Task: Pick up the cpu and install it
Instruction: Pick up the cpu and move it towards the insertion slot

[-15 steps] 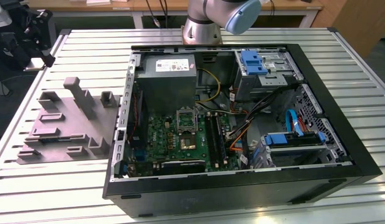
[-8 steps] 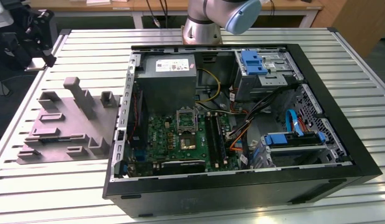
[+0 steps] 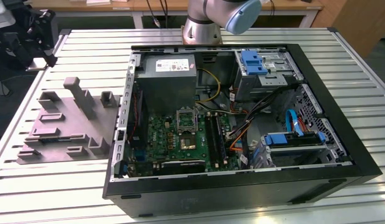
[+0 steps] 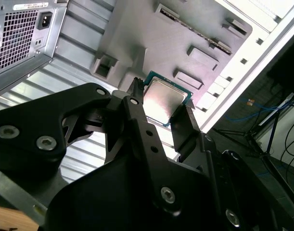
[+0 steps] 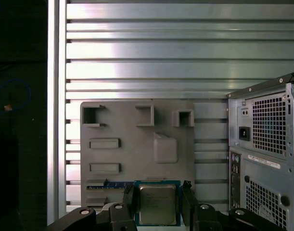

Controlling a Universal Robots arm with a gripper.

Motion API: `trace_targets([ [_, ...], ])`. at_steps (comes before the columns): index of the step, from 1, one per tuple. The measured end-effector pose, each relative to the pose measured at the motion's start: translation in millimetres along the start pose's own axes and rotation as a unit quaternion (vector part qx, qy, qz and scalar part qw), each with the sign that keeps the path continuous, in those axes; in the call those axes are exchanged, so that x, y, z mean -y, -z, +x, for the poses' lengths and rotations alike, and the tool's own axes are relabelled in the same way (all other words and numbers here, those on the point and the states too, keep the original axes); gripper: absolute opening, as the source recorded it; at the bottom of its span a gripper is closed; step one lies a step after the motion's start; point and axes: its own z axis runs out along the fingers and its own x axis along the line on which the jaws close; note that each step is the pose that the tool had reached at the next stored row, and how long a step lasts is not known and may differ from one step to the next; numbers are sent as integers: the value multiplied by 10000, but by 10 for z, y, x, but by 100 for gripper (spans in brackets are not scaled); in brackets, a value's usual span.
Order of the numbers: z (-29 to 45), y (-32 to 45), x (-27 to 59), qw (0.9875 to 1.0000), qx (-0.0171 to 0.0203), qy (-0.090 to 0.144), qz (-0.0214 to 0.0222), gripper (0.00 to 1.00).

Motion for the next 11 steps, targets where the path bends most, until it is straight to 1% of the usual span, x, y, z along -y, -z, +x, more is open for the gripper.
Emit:
trace_targets([
  [11, -29, 0, -1, 10000, 0, 0, 0, 47],
])
